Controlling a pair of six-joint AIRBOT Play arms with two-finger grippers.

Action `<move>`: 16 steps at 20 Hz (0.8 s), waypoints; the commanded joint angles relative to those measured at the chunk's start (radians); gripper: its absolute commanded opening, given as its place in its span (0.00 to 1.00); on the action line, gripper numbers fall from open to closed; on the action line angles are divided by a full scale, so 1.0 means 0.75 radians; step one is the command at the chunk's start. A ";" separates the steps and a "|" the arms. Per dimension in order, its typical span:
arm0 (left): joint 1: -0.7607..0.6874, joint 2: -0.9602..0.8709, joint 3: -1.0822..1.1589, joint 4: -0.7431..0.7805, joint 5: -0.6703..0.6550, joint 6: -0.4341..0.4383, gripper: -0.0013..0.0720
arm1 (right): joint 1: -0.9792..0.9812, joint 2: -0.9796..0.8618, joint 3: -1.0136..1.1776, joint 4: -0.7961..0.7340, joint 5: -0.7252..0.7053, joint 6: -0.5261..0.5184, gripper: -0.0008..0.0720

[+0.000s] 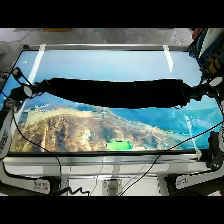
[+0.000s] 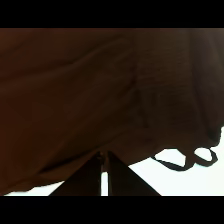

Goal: Fold the clothes and pants, and hang the long-sleeved shirts on hangers.

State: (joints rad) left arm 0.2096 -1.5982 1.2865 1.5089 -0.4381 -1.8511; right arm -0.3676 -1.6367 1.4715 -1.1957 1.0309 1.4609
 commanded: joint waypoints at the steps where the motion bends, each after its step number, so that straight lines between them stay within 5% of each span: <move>1: -0.002 0.150 0.003 0.133 -0.175 0.235 0.04 | 0.114 0.056 0.004 0.080 0.002 -0.022 0.05; 11: -0.137 0.556 0.003 0.091 -0.176 0.385 0.04 | 0.907 0.033 0.005 0.125 -0.775 0.249 0.05; 16: -0.213 0.732 0.003 0.007 -0.268 0.385 0.04 | 1.209 -0.165 0.168 0.134 -0.832 0.383 0.04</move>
State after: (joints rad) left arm 0.0811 -1.1217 1.2877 1.5429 -0.5926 -1.5715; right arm 0.4103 -1.6890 1.5330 -1.0985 0.4713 1.6825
